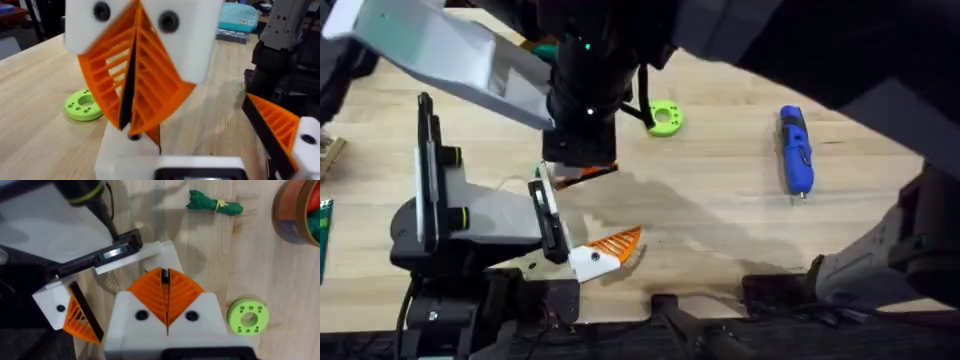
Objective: Pick up the gripper from the table and insert it into the empty holder that is missing its gripper. Then pick up a screw, insert it into the mounting hole, and use the screwdriver to tighten it. Finally, clean up the table by picking up the vegetable and placing it into the bucket.
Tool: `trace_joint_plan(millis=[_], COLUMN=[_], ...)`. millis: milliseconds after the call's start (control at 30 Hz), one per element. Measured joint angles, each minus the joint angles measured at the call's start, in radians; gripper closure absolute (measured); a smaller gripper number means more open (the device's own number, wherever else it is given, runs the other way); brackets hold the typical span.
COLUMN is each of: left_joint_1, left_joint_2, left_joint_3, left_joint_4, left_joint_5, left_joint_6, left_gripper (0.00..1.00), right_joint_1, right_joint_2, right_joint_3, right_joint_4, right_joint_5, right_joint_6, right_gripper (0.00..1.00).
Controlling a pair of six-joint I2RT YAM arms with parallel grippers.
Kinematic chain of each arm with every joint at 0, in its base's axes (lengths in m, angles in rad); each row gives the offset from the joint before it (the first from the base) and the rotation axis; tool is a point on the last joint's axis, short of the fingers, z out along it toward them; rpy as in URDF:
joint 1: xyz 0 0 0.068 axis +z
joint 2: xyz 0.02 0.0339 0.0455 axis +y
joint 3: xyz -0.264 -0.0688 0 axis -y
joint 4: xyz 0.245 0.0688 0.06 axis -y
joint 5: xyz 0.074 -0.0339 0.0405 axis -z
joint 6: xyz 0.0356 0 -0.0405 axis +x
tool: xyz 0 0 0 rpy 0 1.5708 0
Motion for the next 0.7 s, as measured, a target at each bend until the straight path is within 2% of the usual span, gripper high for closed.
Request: trace_joint_plan(millis=[700], left_joint_1=[0.000], left_joint_2=[0.000], left_joint_3=[0.000], left_joint_4=[0.000], left_joint_5=[0.003], left_joint_6=[-0.006], left_gripper=[0.015], right_joint_1=[0.005], right_joint_2=[0.019], right_joint_3=[0.001], right_joint_4=[-0.001], right_joint_5=[-0.006], right_joint_6=[0.003], right_gripper=[0.994])
